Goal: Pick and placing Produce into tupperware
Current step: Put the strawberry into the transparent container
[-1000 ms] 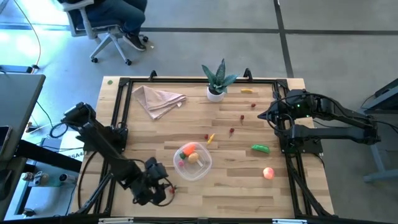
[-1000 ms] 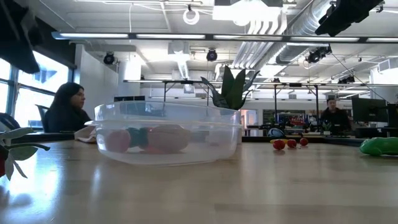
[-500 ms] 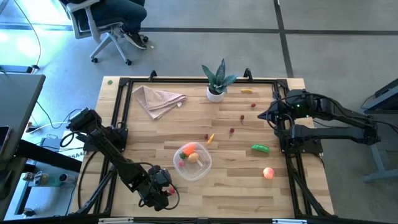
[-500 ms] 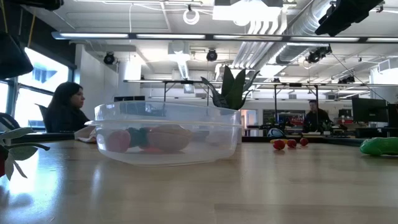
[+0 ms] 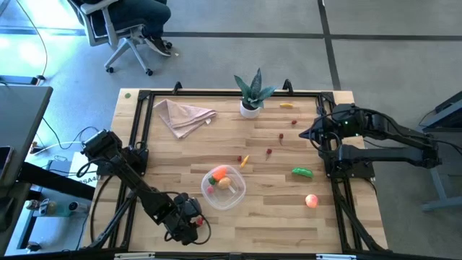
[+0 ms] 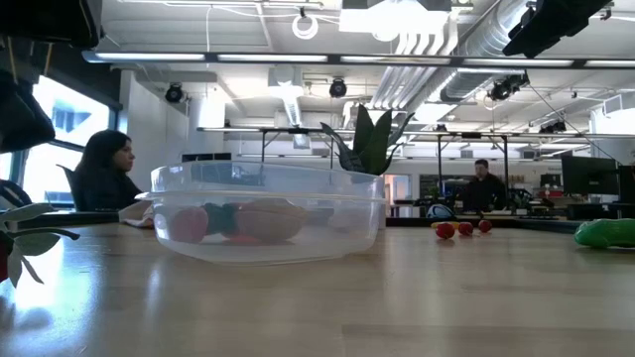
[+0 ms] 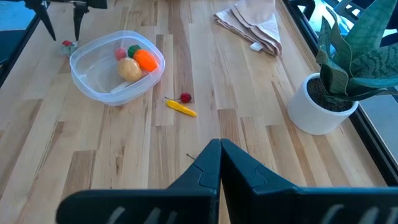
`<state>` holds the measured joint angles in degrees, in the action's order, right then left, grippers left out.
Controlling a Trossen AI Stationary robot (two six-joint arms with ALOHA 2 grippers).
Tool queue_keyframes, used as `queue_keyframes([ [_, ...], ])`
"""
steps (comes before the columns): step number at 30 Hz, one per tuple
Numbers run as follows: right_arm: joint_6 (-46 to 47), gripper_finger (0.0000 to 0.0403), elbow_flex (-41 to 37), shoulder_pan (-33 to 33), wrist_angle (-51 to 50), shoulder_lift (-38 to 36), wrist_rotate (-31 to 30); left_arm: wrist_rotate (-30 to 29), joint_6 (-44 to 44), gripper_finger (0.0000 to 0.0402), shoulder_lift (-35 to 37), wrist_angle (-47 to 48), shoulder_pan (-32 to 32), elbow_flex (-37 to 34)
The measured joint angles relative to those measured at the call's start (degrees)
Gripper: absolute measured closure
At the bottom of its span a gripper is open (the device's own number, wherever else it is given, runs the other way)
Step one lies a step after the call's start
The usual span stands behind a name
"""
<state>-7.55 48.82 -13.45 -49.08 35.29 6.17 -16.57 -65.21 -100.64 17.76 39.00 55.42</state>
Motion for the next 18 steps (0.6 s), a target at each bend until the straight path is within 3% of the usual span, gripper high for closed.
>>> queue_keyframes([
  [18, 0.0, 0.0402, 0.0, 0.0, 0.0, 0.0, 0.0, -2.8, 3.3, 0.0208, -4.0, -1.5, 0.0, 0.0],
])
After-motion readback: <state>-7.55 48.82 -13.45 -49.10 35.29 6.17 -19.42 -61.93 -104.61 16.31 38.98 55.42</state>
